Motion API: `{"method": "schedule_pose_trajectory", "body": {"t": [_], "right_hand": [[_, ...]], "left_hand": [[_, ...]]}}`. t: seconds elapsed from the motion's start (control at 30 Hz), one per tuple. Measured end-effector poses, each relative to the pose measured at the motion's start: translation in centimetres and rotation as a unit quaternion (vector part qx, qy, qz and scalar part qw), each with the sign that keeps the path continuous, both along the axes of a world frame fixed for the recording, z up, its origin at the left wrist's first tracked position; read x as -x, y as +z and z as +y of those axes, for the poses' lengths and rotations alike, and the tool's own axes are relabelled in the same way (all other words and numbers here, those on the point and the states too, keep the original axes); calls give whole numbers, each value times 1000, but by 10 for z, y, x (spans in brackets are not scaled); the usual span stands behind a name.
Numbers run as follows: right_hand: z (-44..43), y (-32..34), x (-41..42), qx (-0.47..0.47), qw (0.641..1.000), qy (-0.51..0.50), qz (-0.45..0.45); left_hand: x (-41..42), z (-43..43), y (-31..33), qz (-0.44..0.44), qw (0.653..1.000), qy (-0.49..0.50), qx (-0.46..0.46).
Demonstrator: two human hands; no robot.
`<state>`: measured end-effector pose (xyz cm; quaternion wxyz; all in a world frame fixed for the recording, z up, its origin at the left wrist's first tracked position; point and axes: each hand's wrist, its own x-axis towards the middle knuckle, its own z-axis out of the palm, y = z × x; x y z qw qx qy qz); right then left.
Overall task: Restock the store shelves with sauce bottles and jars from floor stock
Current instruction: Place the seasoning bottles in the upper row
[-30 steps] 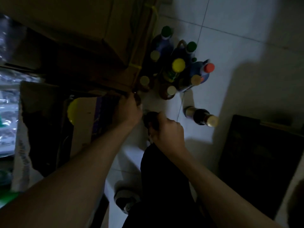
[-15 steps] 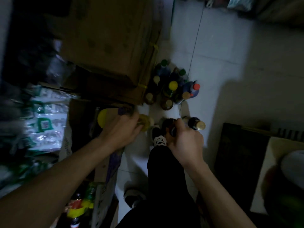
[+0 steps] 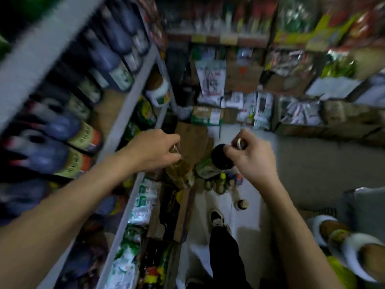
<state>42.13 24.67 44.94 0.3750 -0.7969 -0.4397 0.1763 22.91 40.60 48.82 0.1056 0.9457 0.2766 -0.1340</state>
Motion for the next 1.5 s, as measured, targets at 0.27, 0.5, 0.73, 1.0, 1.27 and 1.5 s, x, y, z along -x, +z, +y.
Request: {"method": "schedule_pose_trajectory", "body": {"t": [0.27, 0.5, 0.73, 1.0, 1.27, 1.5], "right_hand": [[12, 291, 12, -133, 976, 137, 102], [9, 435, 57, -201, 950, 221, 92], [30, 490, 102, -215, 937, 270, 52], [76, 540, 142, -251, 902, 350, 19], [106, 594, 210, -305, 822, 481, -21], [106, 632, 265, -339, 751, 566, -25]], "left_hand": [[59, -41, 259, -12, 996, 38, -75], [112, -94, 390, -50, 994, 77, -60], [151, -118, 443, -85, 991, 92, -53], [169, -119, 494, -95, 976, 186, -66], [196, -139, 552, -112, 922, 352, -116], [235, -197, 592, -129, 854, 474, -174]]}}
